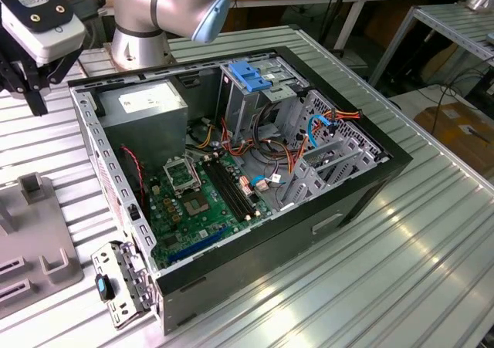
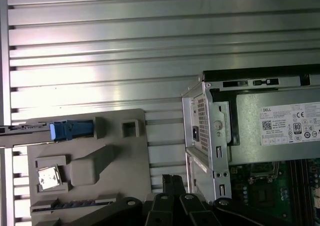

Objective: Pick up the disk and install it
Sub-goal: 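Reach for the disk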

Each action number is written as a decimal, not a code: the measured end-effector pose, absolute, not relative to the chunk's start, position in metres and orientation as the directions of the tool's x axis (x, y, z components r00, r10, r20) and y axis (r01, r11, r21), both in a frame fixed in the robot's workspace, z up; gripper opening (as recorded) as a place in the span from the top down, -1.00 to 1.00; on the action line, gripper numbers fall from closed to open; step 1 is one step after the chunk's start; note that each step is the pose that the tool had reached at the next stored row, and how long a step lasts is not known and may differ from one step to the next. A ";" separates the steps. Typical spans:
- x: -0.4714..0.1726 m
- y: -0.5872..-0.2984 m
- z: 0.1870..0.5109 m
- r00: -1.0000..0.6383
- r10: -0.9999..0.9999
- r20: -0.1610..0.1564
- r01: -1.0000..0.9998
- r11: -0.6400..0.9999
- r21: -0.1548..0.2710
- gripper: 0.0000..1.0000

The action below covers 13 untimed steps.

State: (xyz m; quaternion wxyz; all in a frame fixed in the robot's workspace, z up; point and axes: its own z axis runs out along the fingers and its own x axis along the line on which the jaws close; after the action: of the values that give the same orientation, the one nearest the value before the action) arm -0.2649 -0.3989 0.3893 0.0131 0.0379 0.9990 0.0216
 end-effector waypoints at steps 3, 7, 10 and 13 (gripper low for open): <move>-0.268 -0.399 0.389 -0.997 0.076 -0.024 0.075 0.996 0.044 0.79; -0.269 -0.399 0.389 -0.997 0.076 -0.024 0.075 0.996 0.044 0.79; -0.269 -0.399 0.389 -0.997 0.076 -0.024 0.075 0.996 0.044 0.79; -0.269 -0.399 0.389 -0.997 0.076 -0.024 0.075 0.996 0.044 0.79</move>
State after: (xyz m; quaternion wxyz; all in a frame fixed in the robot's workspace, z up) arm -0.2686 -0.3989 0.3893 0.0131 0.0379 0.9990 0.0216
